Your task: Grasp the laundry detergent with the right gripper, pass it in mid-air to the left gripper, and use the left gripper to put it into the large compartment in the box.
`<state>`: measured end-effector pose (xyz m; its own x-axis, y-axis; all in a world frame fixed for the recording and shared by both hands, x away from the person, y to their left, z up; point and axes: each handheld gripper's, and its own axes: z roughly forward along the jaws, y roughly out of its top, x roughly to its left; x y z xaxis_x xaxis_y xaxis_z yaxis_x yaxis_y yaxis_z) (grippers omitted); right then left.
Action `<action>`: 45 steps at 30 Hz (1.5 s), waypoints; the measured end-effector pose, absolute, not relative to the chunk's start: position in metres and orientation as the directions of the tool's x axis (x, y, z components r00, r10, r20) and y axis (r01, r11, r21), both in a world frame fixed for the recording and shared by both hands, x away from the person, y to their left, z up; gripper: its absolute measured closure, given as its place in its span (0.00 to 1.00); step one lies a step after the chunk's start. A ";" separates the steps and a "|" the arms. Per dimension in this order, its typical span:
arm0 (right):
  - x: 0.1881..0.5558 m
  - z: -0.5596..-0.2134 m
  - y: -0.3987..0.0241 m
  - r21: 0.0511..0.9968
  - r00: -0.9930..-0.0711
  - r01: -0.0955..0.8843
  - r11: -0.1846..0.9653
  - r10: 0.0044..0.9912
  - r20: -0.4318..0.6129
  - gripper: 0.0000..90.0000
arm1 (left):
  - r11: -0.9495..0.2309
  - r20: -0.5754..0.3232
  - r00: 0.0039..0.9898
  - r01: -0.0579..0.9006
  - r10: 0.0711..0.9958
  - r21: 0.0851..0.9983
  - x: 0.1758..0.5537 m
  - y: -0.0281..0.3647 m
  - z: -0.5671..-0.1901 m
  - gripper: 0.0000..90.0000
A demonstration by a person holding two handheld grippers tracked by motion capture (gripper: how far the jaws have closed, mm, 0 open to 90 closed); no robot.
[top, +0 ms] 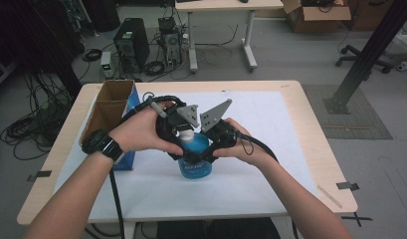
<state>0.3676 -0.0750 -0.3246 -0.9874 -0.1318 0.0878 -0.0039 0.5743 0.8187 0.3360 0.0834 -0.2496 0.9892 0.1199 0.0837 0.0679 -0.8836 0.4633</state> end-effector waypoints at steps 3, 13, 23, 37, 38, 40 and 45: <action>0.367 -0.325 -0.075 0.816 -0.987 -0.005 0.578 -0.133 0.089 0.48 | -0.888 0.086 0.989 0.067 0.119 0.455 0.336 0.082 -0.249 0.25; 0.367 -0.326 -0.076 0.812 -0.988 -0.006 0.583 -0.130 0.086 0.48 | -0.895 0.072 0.991 0.069 0.111 0.440 0.337 0.079 -0.249 0.31; 0.366 -0.328 -0.077 0.812 -0.988 -0.006 0.584 -0.126 0.084 0.48 | -0.898 0.073 0.991 0.067 0.109 0.434 0.336 0.077 -0.248 0.34; 0.367 -0.328 -0.079 0.808 -0.990 -0.003 0.589 -0.113 0.079 0.48 | -0.903 0.055 0.993 0.075 0.108 0.424 0.336 0.075 -0.248 0.41; 0.367 -0.328 -0.079 0.808 -0.991 -0.003 0.589 -0.113 0.078 0.48 | -0.904 0.054 0.993 0.075 0.108 0.422 0.337 0.074 -0.248 0.41; 0.367 -0.328 -0.080 0.806 -0.991 -0.002 0.591 -0.111 0.079 0.48 | -0.905 0.058 0.992 0.075 0.109 0.418 0.337 0.073 -0.248 0.42; 0.367 -0.328 -0.080 0.803 -0.990 -0.001 0.596 -0.112 0.081 0.48 | -0.910 0.053 0.992 0.085 0.116 0.406 0.337 0.071 -0.247 0.42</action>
